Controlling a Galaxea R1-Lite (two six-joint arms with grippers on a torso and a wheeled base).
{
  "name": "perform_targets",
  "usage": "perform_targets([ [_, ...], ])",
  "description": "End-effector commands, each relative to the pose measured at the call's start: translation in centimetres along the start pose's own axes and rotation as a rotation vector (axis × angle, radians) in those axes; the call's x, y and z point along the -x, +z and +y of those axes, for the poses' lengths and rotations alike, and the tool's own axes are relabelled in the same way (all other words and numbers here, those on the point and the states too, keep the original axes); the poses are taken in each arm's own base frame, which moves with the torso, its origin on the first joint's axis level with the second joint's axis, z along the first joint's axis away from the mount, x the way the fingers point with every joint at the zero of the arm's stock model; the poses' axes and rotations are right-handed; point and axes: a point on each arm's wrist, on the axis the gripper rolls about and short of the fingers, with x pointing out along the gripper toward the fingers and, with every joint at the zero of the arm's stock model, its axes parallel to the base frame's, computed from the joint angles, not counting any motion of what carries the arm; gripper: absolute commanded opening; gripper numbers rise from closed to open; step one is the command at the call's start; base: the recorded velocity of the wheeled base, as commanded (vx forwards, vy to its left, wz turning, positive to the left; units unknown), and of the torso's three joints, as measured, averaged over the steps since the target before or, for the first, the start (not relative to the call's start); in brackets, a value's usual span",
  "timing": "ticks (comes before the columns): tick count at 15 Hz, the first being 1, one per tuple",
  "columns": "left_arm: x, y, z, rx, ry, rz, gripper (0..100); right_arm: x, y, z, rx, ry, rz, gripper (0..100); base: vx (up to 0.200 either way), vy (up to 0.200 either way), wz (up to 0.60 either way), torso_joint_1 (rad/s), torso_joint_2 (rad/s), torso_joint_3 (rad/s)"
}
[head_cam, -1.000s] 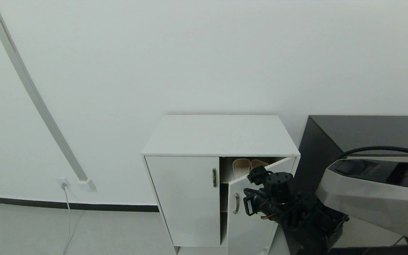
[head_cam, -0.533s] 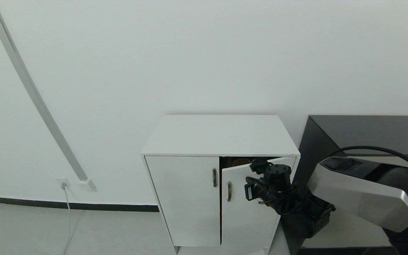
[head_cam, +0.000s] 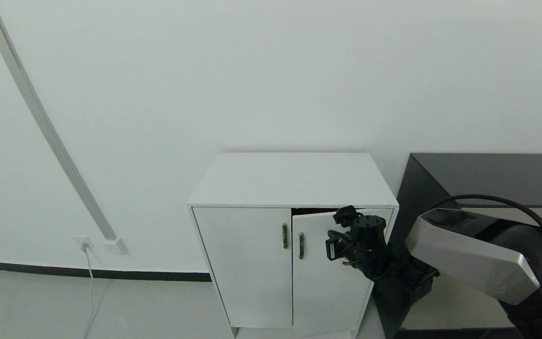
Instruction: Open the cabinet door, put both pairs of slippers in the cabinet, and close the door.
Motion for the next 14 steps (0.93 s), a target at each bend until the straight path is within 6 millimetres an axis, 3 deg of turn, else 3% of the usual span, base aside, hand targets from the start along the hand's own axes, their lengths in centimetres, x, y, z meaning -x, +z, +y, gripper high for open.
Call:
perform_targets([
  [1,0.0,0.0,0.0,0.000,0.000,0.001,0,-0.4,-0.3,-0.1,-0.001,-0.003,0.002,0,0.000,0.000,0.00,0.000,0.00,0.000],
  [14,0.0,0.0,0.0,0.000,0.000,0.000,0,-1.2,-0.3,-1.2,-0.009,-0.029,-0.012,0,0.000,0.000,0.00,0.000,0.00,0.000],
])
